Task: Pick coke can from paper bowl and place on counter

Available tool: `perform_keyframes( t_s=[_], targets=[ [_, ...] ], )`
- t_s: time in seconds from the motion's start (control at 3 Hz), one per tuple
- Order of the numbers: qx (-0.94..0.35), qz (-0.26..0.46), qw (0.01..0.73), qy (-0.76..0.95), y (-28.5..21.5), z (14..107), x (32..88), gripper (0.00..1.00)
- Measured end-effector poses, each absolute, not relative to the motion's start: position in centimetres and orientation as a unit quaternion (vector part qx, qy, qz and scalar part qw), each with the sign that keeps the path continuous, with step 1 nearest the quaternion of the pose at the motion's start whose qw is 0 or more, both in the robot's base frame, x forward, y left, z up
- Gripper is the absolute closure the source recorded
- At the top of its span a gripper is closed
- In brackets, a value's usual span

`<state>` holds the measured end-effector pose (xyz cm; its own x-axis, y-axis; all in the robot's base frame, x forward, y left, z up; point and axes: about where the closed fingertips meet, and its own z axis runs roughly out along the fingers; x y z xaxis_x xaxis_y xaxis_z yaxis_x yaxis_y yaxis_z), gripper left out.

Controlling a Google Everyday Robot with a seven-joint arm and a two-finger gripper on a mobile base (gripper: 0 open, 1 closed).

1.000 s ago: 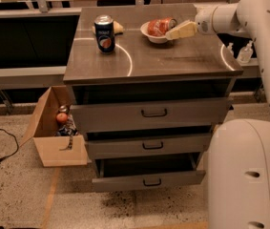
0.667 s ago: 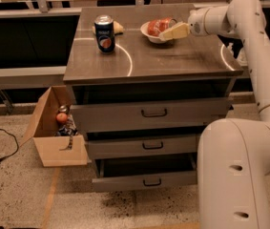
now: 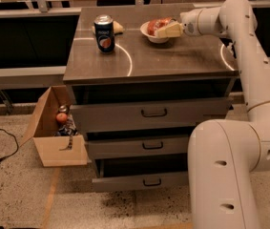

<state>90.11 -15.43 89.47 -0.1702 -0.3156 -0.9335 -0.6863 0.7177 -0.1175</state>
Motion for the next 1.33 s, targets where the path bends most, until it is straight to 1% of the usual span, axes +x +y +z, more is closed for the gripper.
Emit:
perform_keyframes(
  t_s=[0.67, 1.0, 1.33],
  targets=[
    [-0.341, 0.170, 0.545, 0.747, -15.1, 89.1, 90.1, 0.65],
    [-0.362, 0.165, 0.554, 0.731, -14.8, 90.8, 89.5, 0.88],
    [-0.392, 0.158, 0.580, 0.696, -14.5, 95.0, 88.0, 1.00]
  ],
)
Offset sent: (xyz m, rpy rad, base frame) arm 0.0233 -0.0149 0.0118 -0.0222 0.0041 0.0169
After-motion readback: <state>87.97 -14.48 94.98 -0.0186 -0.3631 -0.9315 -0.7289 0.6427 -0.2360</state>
